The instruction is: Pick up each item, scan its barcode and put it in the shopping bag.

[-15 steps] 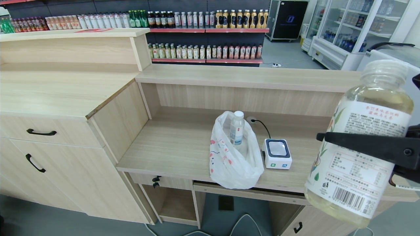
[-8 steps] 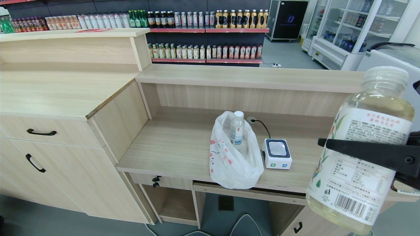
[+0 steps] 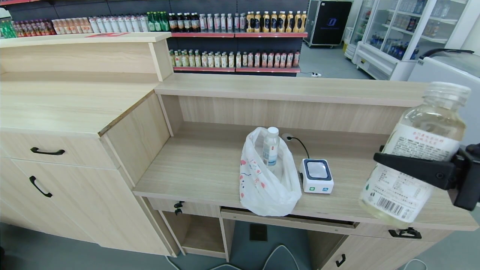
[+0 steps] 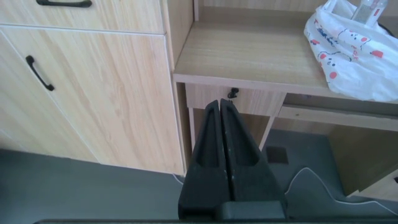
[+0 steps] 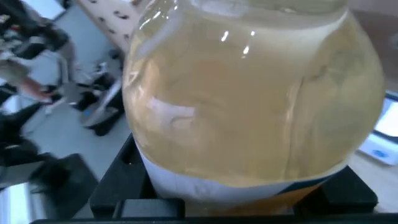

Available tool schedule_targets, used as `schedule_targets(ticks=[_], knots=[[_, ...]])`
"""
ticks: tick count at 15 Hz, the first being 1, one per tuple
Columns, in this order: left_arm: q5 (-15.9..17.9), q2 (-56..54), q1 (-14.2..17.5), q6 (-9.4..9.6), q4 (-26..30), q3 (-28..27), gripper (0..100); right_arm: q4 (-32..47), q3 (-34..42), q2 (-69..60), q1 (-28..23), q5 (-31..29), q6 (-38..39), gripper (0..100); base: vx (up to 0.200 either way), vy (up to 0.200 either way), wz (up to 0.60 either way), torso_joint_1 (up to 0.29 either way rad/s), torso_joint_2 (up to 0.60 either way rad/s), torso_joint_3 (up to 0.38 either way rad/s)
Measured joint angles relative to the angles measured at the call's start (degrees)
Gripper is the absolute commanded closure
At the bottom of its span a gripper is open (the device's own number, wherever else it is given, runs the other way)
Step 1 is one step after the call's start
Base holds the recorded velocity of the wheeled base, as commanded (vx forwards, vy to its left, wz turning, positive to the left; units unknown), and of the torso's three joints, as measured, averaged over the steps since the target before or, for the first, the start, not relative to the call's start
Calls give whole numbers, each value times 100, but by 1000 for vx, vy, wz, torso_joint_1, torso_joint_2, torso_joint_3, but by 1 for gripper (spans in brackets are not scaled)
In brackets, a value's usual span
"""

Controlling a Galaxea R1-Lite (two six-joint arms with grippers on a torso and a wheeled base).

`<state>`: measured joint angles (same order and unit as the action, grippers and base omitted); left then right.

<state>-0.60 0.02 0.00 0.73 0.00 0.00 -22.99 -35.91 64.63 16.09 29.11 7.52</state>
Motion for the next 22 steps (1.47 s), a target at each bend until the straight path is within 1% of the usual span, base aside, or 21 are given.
schedule_targets(ticks=[2, 4, 6, 7, 8, 9, 10, 12, 15, 18, 22], knots=[[0, 0, 0, 5, 0, 0, 100, -57, -41, 262, -1014, -126, -963, 100, 0, 0, 0, 0, 0, 0], [2, 0, 0, 2, 0, 0, 100, -446, -145, 730, -1851, -333, -1712, 100, 0, 0, 0, 0, 0, 0], [2, 0, 0, 0, 0, 0, 100, -1251, -140, 1168, -2359, -678, -2416, 100, 0, 0, 0, 0, 0, 0], [0, 0, 0, 0, 0, 0, 100, -1866, -49, 1397, -2622, -769, -2821, 100, 0, 0, 0, 0, 0, 0], [0, 0, 0, 2, 0, 0, 100, -2310, 111, 1591, -2890, -814, -3306, 100, 0, 0, 0, 0, 0, 0], [0, 0, 0, 2, 0, 0, 100, -2460, 271, 1748, -3131, -842, -3647, 100, 0, 0, 0, 0, 0, 0], [2, 0, 0, 2, 0, 0, 100, -2499, 369, 1874, -3315, -858, -3771, 100, 0, 0, 0, 0, 0, 0], [2, 0, 0, 2, 0, 0, 100, -2534, 424, 2020, -3463, -862, -3847, 100, 0, 0, 0, 0, 0, 0], [0, 0, 0, 2, 0, 0, 100, -2442, 408, 2136, -3568, -939, -3922, 100, 0, 0, 600, 4, 2, 5], [2, 0, -5, 0, 2, 0, 100, -2442, 325, 2293, -3544, -1201, -3944, 100, 0, 0, 600, -2, 2, -2], [2, 0, 0, 2, 0, 0, 100, -2583, 56, 2800, -3518, -1170, -4105, 100, 0, 0, 0, 0, 0, 0]])
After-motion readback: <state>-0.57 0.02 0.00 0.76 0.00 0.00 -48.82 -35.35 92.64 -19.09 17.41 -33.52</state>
